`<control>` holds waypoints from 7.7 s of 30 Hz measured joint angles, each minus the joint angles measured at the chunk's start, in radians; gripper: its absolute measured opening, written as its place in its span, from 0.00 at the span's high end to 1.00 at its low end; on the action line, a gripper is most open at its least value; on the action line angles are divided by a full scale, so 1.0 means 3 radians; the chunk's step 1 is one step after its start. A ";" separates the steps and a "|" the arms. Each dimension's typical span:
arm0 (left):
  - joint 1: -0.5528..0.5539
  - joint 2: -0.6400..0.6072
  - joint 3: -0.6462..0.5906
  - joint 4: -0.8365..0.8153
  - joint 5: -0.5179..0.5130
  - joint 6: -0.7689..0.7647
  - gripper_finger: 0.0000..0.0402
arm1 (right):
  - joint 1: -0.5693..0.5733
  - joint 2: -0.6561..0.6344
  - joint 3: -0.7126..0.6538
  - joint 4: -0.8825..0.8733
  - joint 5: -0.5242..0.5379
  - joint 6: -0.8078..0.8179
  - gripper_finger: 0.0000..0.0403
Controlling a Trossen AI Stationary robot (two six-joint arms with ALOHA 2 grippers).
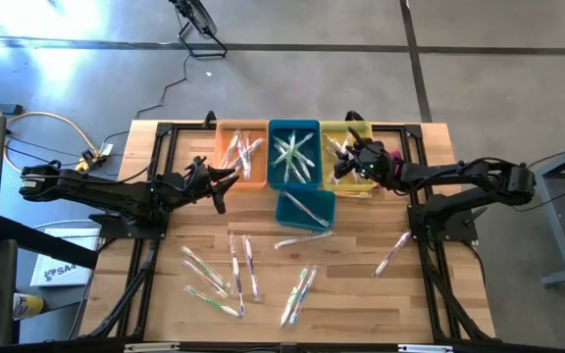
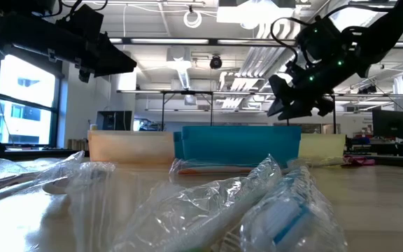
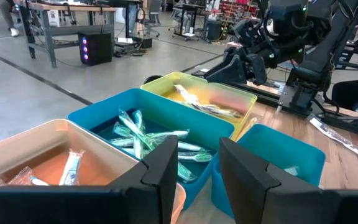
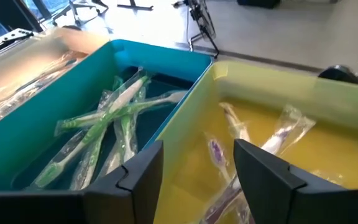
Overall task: Pick & Place Toothbrushes
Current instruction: Put the orange toothbrush into the bottom blue bin
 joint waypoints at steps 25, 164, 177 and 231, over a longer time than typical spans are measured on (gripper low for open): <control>0.0000 0.0000 0.0000 -0.0003 -0.0001 0.0001 0.72 | 0.0035 -0.0733 0.0004 0.0042 0.0001 -0.0441 0.55; 0.0000 0.0001 -0.0002 -0.0203 -0.0001 -0.0175 0.72 | 0.2040 0.0547 0.0321 -0.2691 0.0985 0.0440 1.00; 0.0000 0.0003 -0.0002 -0.0202 -0.0001 -0.0175 0.72 | 0.1717 0.0546 0.0179 -0.2348 0.0995 0.0225 1.00; 0.0000 0.0003 -0.0002 -0.0262 -0.0002 -0.0175 0.72 | 0.1829 0.0538 0.0491 -0.3340 -0.0568 0.0899 0.99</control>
